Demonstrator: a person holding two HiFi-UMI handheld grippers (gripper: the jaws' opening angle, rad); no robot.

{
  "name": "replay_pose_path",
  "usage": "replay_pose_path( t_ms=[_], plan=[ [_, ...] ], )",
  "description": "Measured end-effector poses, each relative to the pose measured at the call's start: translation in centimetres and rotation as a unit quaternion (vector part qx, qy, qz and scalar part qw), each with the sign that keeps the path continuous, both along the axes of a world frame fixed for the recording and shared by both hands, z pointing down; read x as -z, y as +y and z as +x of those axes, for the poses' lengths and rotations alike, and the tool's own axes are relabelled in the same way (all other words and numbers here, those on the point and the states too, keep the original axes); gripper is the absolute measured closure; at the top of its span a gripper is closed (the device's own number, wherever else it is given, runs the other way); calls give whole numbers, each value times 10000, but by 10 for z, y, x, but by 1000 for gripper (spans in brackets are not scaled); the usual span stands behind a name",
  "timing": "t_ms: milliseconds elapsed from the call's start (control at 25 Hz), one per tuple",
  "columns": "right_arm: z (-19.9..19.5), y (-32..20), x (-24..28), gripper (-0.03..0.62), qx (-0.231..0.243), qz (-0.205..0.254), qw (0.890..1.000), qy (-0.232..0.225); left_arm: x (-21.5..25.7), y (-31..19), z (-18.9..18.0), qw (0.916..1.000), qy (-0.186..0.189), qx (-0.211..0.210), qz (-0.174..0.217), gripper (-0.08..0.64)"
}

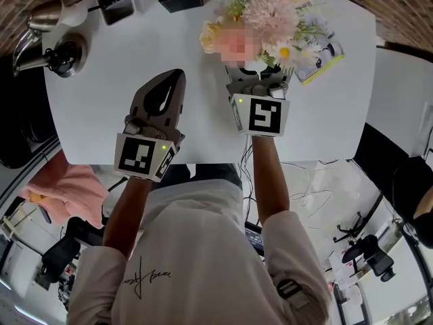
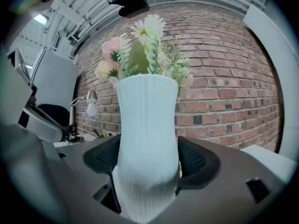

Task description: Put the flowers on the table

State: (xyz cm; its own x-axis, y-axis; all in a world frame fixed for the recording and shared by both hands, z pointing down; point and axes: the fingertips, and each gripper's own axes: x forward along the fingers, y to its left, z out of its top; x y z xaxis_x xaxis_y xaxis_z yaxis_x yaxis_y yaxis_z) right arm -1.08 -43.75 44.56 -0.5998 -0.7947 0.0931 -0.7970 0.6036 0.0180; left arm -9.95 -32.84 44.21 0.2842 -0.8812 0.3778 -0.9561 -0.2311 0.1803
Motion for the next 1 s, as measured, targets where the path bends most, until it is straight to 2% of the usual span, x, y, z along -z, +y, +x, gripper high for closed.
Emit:
replay_pose_path(
  t_ms=[480,1000],
  plan=[
    [-1,-3,-1,193,-105,268,9994,-170,-11,-5,2,9999,-71,-103,-107,555],
    [-1,0,-6,193,-95,204,9997,-56,-13,-5,-3,9998,-118,-69,-133,555]
  ],
)
